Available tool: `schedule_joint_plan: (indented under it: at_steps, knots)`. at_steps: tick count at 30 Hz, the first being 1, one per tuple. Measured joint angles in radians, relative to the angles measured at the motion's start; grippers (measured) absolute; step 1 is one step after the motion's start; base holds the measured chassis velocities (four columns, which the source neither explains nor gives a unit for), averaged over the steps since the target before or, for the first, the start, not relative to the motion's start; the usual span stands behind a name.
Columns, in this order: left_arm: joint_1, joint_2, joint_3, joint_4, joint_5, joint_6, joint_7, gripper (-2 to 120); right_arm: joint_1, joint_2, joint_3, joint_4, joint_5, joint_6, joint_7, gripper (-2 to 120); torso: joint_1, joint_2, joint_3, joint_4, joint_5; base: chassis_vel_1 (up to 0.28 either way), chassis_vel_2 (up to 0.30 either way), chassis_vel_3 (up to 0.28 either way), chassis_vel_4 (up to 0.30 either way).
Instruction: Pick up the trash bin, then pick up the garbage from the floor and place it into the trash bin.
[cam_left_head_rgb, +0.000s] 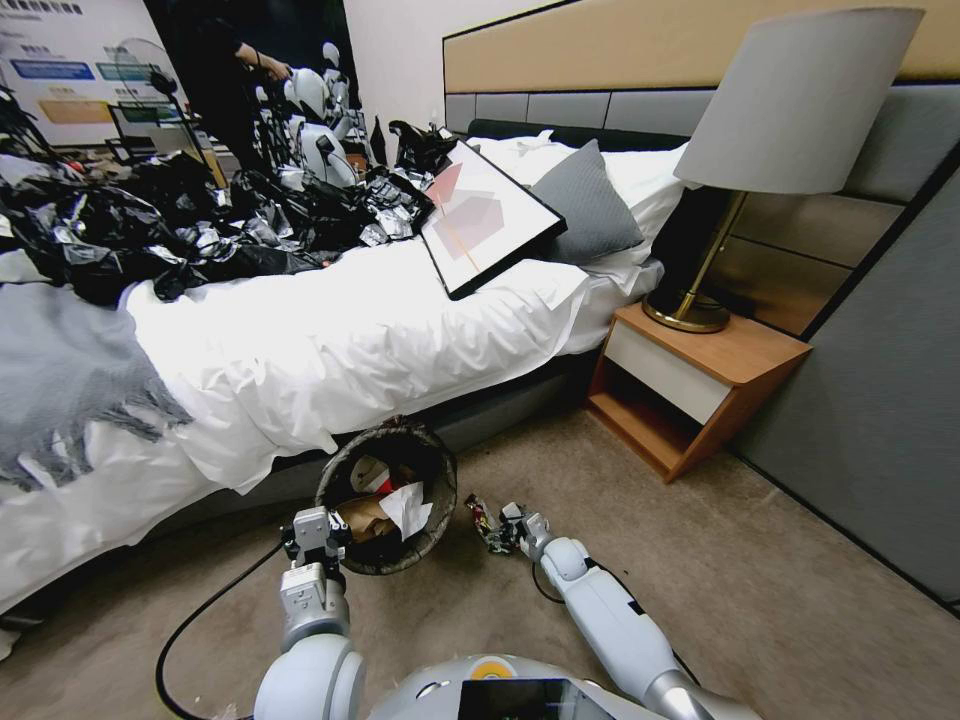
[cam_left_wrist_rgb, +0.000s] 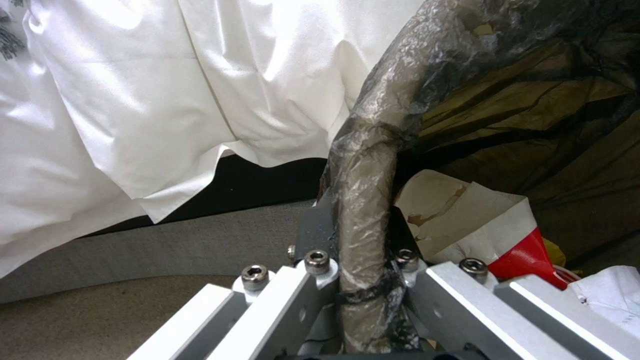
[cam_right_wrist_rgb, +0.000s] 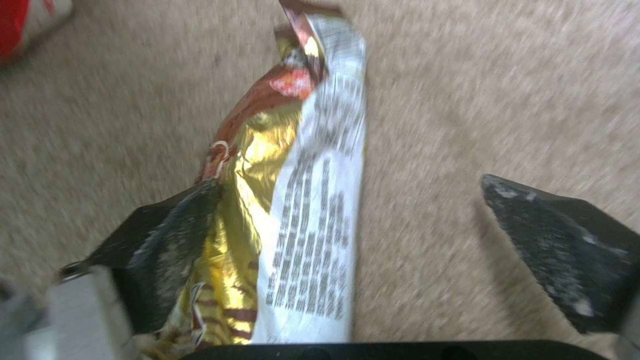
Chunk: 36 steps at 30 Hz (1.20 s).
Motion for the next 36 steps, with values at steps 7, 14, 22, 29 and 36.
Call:
schedule_joint_plan:
  at_steps: [7, 14, 22, 29, 36]
  knots:
    - [-0.001, 0.0, 0.005, 0.0, 0.003, 0.0, 0.0, 0, 0.0, 0.002, -0.001, -0.002, -0.002, 0.007, 0.005, 73, 0.0, 0.0, 0.0, 0.0, 0.0, 0.0, 0.0, 0.0, 0.0]
    - [-0.002, 0.001, 0.006, 0.0, 0.003, 0.0, 0.0, 0, -0.003, -0.001, -0.001, 0.001, -0.002, 0.009, 0.01, 50, 0.0, 0.0, 0.0, 0.0, 0.0, 0.0, 0.0, 0.0, 0.0]
    - [-0.006, 0.002, 0.007, 0.002, 0.003, 0.0, 0.0, 0, -0.003, -0.003, -0.001, 0.005, -0.002, 0.011, 0.024, 20, 0.0, 0.0, 0.0, 0.0, 0.0, 0.0, 0.0, 0.0, 0.0]
    - [-0.008, 0.005, 0.008, 0.003, 0.002, 0.002, 0.0, 0, -0.003, -0.004, 0.001, 0.004, -0.002, 0.015, 0.029, 2, 0.0, 0.0, 0.0, 0.0, 0.0, 0.0, 0.0, 0.0, 0.0]
    - [-0.011, 0.004, 0.009, 0.006, 0.001, 0.003, 0.0, 0, -0.006, -0.01, 0.005, 0.015, -0.004, 0.046, 0.05, 0, 0.0, 0.0, 0.0, 0.0, 0.0001, 0.0, 0.0, 0.0, 0.0]
